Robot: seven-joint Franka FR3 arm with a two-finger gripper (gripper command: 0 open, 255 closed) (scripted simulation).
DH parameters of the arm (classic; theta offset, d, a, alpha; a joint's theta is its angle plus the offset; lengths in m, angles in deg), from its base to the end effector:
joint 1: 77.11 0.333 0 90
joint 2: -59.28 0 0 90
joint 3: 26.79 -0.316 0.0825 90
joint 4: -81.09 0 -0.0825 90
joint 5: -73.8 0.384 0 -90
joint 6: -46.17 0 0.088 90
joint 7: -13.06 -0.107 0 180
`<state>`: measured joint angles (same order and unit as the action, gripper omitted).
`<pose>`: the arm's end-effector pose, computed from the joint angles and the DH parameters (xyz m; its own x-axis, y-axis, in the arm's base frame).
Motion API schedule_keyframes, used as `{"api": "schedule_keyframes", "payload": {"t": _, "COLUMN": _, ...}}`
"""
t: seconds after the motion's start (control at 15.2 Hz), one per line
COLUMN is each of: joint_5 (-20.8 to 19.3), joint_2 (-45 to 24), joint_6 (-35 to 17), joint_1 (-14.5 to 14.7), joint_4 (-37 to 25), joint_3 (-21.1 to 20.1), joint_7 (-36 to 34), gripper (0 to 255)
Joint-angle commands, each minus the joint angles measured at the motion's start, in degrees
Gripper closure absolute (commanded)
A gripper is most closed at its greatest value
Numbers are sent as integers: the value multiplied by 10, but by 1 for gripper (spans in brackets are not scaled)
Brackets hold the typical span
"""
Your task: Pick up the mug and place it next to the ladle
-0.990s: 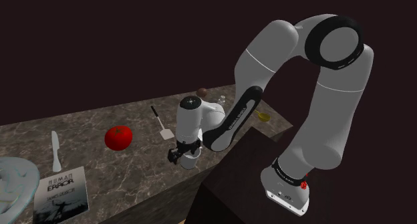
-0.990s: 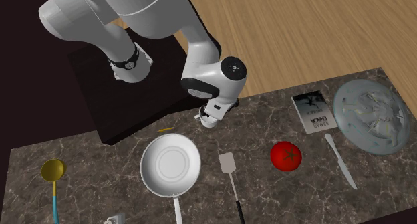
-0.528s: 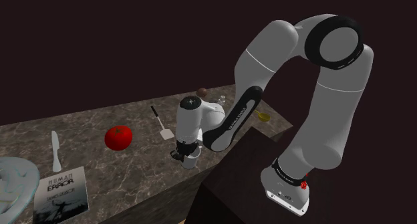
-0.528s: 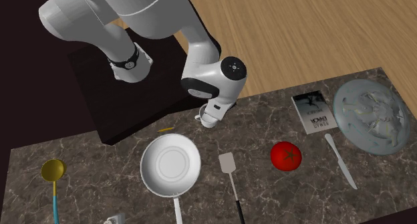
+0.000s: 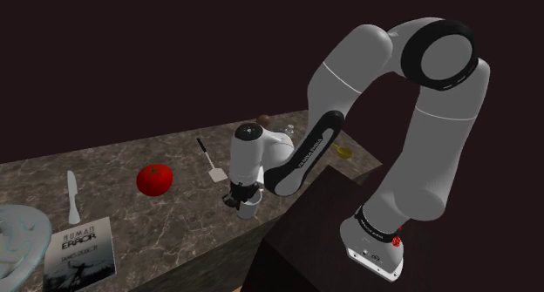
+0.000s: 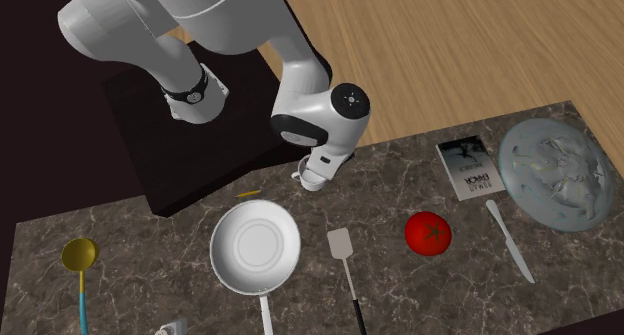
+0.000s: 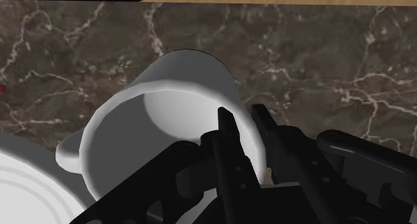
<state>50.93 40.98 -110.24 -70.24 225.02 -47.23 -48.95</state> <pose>0.3887 0.2302 0.1615 0.9697 -0.2442 -0.0101 -0.2429 -0.9675 0.0696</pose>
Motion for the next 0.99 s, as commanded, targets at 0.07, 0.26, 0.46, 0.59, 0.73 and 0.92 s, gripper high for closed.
{"api": "schedule_keyframes", "payload": {"t": 0.07, "joint_5": 27, "joint_2": 27, "joint_6": 17, "joint_1": -13, "joint_4": 8, "joint_3": -19, "joint_7": 19, "gripper": 255}}
{"api": "schedule_keyframes", "payload": {"t": 0.26, "joint_5": 57, "joint_2": 55, "joint_6": 37, "joint_1": -25, "joint_4": 13, "joint_3": -37, "joint_7": 42, "gripper": 255}}
{"api": "schedule_keyframes", "payload": {"t": 0.46, "joint_5": 88, "joint_2": 83, "joint_6": 57, "joint_1": -34, "joint_4": 16, "joint_3": -52, "joint_7": 64, "gripper": 255}}
{"api": "schedule_keyframes", "payload": {"t": 0.59, "joint_5": 108, "joint_2": 101, "joint_6": 71, "joint_1": -38, "joint_4": 17, "joint_3": -60, "joint_7": 79, "gripper": 255}}
{"api": "schedule_keyframes", "payload": {"t": 0.73, "joint_5": 127, "joint_2": 119, "joint_6": 86, "joint_1": -42, "joint_4": 18, "joint_3": -67, "joint_7": 93, "gripper": 255}}
{"api": "schedule_keyframes", "payload": {"t": 0.92, "joint_5": 155, "joint_2": 146, "joint_6": 109, "joint_1": -44, "joint_4": 17, "joint_3": -74, "joint_7": 114, "gripper": 255}}
